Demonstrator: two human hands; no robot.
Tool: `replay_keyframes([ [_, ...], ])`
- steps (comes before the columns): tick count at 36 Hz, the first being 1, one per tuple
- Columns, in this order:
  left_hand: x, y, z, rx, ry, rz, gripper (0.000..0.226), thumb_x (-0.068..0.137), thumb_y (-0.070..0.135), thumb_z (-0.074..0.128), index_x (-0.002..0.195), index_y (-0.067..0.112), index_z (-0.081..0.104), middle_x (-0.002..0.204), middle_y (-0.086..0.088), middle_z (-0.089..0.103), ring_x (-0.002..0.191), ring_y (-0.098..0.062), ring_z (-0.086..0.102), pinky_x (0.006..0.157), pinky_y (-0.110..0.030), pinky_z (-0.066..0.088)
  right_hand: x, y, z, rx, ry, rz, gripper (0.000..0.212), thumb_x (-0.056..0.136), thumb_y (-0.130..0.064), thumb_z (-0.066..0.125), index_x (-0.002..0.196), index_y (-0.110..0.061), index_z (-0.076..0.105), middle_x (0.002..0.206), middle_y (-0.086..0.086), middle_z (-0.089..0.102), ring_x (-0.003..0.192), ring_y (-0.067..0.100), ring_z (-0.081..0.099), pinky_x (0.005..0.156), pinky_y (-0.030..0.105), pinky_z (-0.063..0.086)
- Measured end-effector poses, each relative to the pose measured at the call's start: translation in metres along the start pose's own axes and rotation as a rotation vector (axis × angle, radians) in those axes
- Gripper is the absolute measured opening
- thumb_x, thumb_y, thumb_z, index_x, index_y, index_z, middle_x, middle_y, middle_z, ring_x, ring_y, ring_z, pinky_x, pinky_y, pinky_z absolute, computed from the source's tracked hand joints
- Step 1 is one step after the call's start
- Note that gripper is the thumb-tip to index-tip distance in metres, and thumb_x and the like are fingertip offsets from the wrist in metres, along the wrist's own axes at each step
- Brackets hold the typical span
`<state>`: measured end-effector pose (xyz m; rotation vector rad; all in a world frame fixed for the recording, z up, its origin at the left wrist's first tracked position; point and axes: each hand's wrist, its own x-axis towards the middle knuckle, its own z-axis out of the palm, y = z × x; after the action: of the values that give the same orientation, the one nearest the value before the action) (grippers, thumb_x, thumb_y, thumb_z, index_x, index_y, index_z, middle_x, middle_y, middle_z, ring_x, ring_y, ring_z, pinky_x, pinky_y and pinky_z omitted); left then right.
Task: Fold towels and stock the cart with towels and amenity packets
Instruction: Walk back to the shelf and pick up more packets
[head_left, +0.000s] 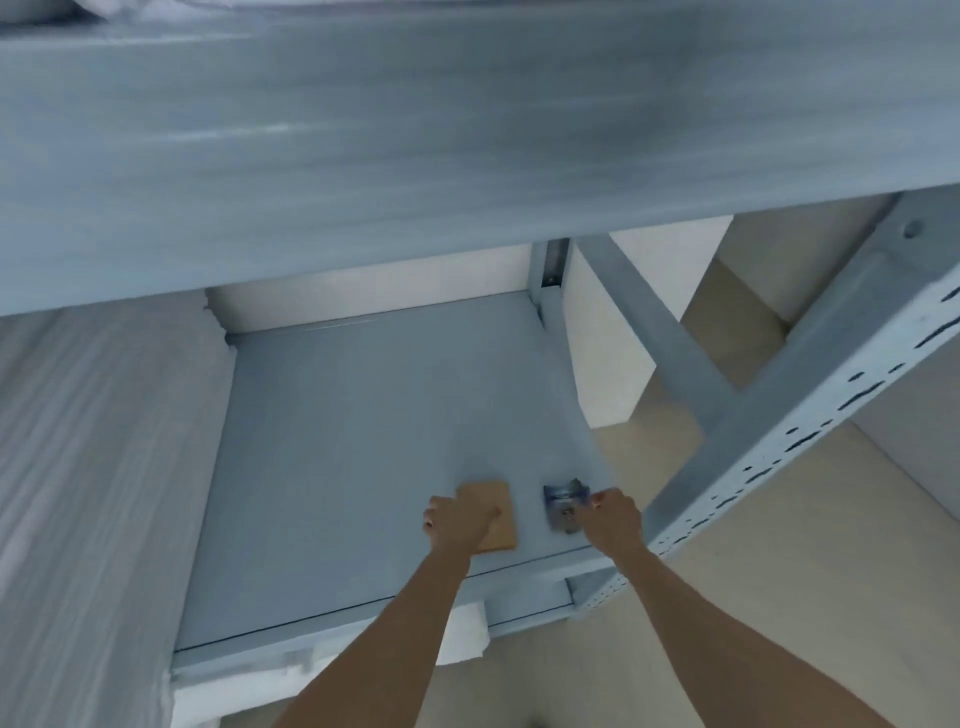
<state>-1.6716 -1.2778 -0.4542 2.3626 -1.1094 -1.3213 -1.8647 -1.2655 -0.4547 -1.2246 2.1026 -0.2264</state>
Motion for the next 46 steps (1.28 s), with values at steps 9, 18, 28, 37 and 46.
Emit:
replay_keyframes([
  [9,0.032,-0.009,0.041,0.061,0.174,-0.065,0.09,0.074,0.04,0.078,0.137,0.0,0.028,0.141,-0.013,0.036,0.135,-0.028,0.033,0.101,-0.041,0.039,0.026,0.006,0.036,-0.073,0.141,0.034,0.067,0.089,-0.04,0.063,0.139,-0.003,0.036,0.135,0.016,0.04,0.125,0.034,0.037,0.103,0.042,0.037],
  [18,0.047,-0.01,0.067,0.253,0.267,-0.032,0.076,0.077,0.038,0.068,0.134,0.005,0.031,0.136,-0.011,0.041,0.127,-0.027,0.04,0.098,-0.037,0.039,0.044,0.0,0.058,-0.158,0.166,0.087,0.074,0.082,-0.051,0.069,0.131,-0.003,0.042,0.131,0.014,0.047,0.122,0.032,0.043,0.101,0.04,0.039],
  [28,0.027,-0.014,0.058,-0.042,0.005,0.154,0.029,0.088,0.021,0.063,0.117,0.016,0.06,0.122,-0.011,0.064,0.1,-0.022,0.064,0.086,-0.032,0.048,0.015,0.002,0.057,-0.002,-0.047,0.002,0.045,0.089,-0.029,0.068,0.117,-0.007,0.041,0.116,0.014,0.059,0.103,0.031,0.062,0.077,0.036,0.049],
  [37,-0.024,-0.001,0.017,-0.603,-0.632,-0.078,0.022,0.094,0.025,0.05,0.089,0.004,0.054,0.07,-0.015,0.059,0.062,-0.028,0.057,0.067,-0.04,0.052,-0.026,0.017,0.017,0.639,0.039,0.009,0.045,0.09,-0.012,0.067,0.122,-0.033,0.044,0.102,-0.008,0.051,0.062,0.024,0.068,0.045,0.036,0.058],
  [46,-0.105,0.026,0.019,-0.463,-0.747,0.137,0.032,0.092,-0.002,0.05,0.12,0.004,0.063,0.107,-0.025,0.071,0.081,-0.038,0.072,0.063,-0.055,0.06,-0.083,0.021,-0.023,0.309,0.201,-0.216,0.046,0.087,-0.005,0.052,0.123,-0.034,0.046,0.087,-0.018,0.057,0.077,0.008,0.056,0.06,0.018,0.038],
])
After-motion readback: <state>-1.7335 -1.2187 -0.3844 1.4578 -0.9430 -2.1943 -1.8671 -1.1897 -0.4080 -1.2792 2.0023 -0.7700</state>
